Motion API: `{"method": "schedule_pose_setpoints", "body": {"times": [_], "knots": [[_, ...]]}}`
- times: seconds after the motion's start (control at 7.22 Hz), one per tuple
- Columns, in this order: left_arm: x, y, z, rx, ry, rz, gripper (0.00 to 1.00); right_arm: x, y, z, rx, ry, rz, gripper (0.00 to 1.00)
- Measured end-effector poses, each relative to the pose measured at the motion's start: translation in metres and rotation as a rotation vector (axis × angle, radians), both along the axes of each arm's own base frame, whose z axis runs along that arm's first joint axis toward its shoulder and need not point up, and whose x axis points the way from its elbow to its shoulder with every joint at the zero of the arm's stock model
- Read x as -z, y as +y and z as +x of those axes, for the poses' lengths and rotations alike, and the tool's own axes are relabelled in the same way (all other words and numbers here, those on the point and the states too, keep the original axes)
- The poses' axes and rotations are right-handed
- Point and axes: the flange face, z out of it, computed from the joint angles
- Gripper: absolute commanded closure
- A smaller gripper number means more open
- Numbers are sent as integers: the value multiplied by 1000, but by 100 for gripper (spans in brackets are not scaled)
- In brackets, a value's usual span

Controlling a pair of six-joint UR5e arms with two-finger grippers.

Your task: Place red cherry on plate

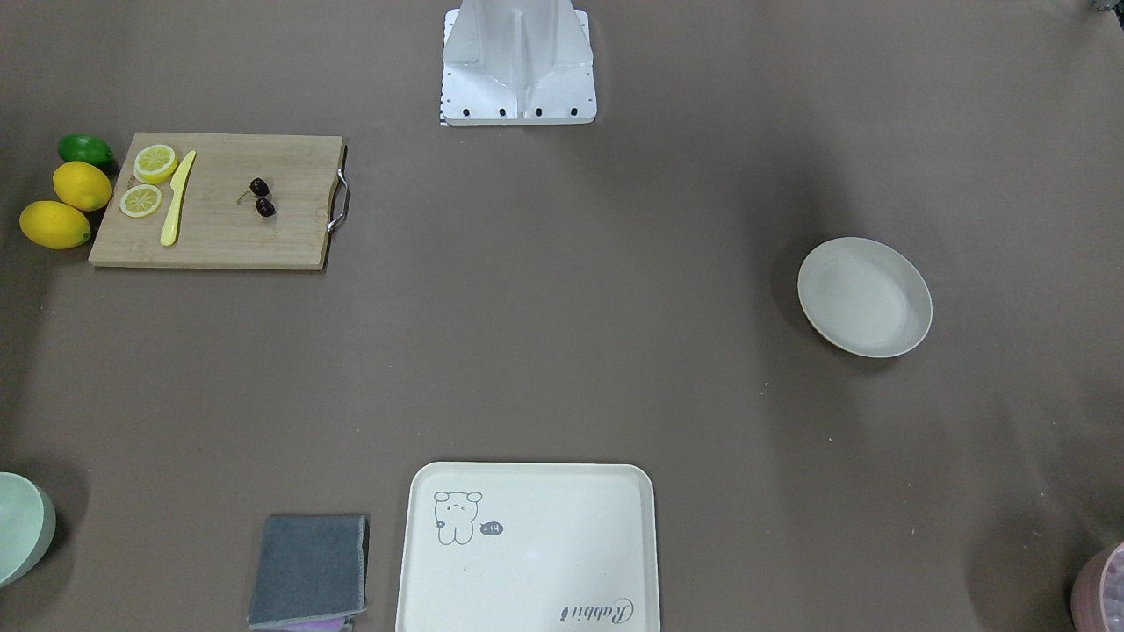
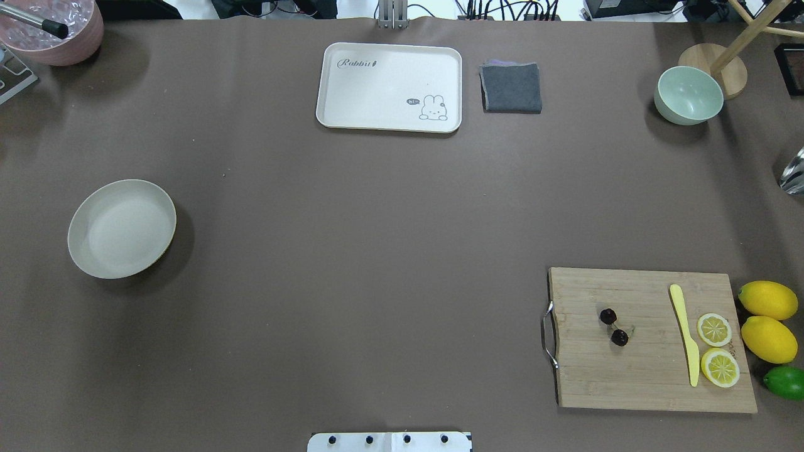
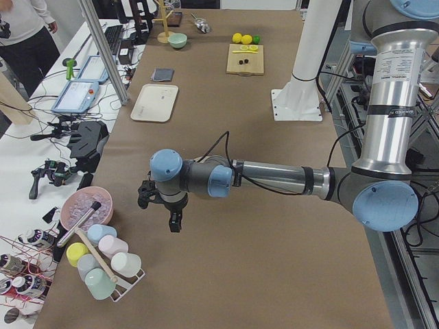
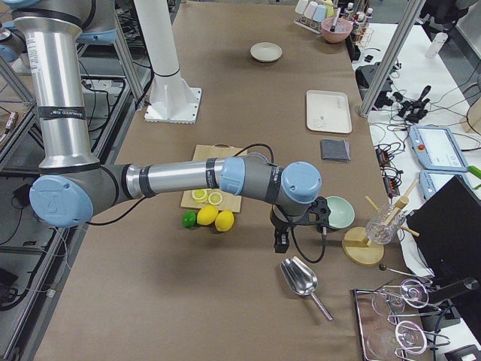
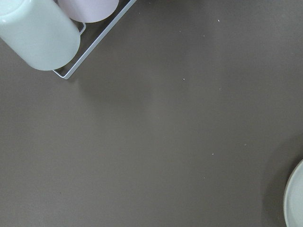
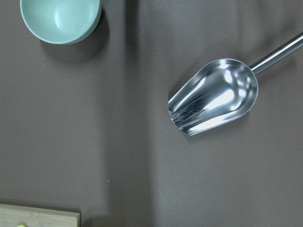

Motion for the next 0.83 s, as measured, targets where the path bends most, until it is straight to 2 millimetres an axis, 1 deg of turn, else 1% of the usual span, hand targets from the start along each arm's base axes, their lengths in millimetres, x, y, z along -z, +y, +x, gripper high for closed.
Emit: {"method": "schedule_pose_setpoints", "body": {"times": [0.42,0.83], "knots": [[3,-1,0,-4,-1,16,2,1,-1,0,0,0,2,0],[-1,5,-2,-74,-2,112,2,1,-1,0,1,0,3,0]]}}
